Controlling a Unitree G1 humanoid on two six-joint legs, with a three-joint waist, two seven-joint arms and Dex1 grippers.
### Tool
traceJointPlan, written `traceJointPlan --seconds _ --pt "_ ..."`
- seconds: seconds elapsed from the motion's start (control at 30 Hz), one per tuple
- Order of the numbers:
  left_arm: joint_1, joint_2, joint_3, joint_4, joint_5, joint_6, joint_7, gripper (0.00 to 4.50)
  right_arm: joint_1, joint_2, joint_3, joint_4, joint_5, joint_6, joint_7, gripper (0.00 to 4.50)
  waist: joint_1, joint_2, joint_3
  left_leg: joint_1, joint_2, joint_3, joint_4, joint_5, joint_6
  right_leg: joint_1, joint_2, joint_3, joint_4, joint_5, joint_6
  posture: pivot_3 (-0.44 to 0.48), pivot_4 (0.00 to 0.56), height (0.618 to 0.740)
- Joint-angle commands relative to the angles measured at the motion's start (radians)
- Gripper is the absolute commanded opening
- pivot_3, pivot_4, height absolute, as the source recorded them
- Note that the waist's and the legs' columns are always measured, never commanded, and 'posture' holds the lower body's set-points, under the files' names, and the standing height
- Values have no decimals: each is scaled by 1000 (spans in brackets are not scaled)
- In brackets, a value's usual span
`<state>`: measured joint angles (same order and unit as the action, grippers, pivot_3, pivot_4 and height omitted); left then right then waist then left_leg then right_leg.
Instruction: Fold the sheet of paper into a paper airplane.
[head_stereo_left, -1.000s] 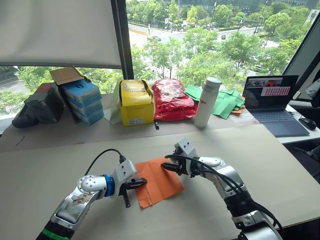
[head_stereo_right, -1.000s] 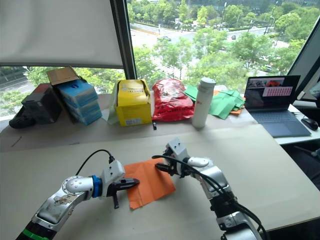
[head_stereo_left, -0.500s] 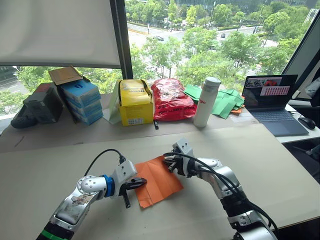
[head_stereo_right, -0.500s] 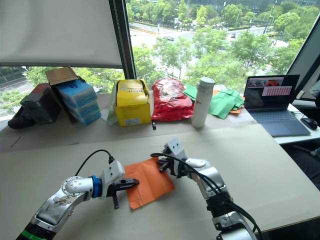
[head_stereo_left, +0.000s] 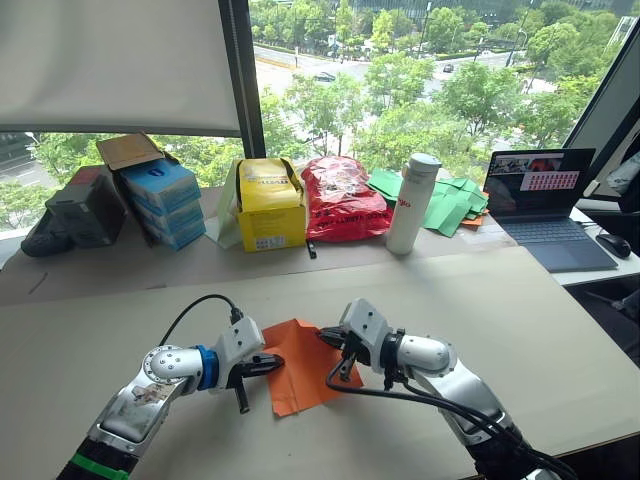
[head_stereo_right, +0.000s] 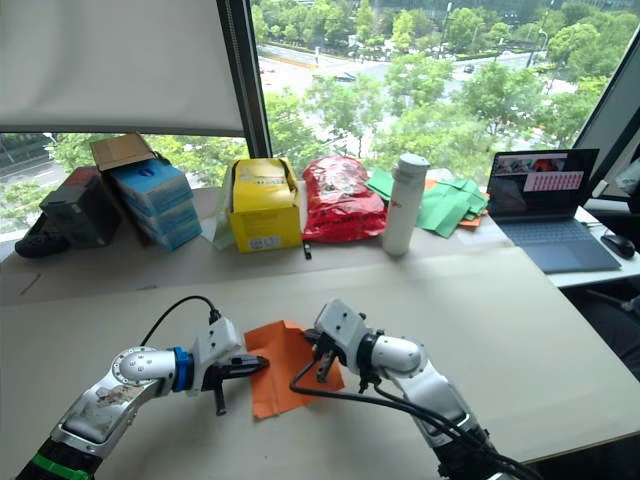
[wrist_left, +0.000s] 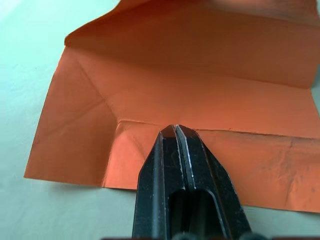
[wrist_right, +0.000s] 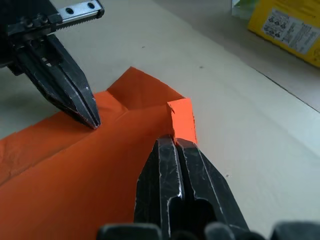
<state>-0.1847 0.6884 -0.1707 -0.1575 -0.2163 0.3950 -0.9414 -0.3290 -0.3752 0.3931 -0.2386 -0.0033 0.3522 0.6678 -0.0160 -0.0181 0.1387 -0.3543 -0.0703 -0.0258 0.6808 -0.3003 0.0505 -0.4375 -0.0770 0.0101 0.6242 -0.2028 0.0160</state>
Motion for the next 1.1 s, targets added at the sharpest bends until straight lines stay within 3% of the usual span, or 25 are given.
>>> traceJointPlan --seconds 0.03,0.17,0.67,1.1 --pt "-6 21 13 40 6 8 -18 0 1 -17 61 -39 -117 -96 -40 25 0 0 0 0 0 0 0 0 0 0 0 0 0 0 0 0 150 740" --pt "-27 29 17 64 7 -3 -38 0 4 -21 114 -26 -203 -22 -49 25 0 0 0 0 0 1 0 0 -1 0 0 0 0 0 0 0 150 740" --pt "-219 0 14 133 -3 -6 -85 0 -31 37 145 -76 -211 281 23 25 2 -1 0 -2 0 1 0 0 0 -1 0 0 0 0 0 0 150 740" --pt "-349 -99 -99 276 123 -114 -80 0 -90 32 207 -108 -232 453 23 25 2 -2 0 -3 -1 1 2 0 0 -2 0 0 0 0 0 0 150 740"
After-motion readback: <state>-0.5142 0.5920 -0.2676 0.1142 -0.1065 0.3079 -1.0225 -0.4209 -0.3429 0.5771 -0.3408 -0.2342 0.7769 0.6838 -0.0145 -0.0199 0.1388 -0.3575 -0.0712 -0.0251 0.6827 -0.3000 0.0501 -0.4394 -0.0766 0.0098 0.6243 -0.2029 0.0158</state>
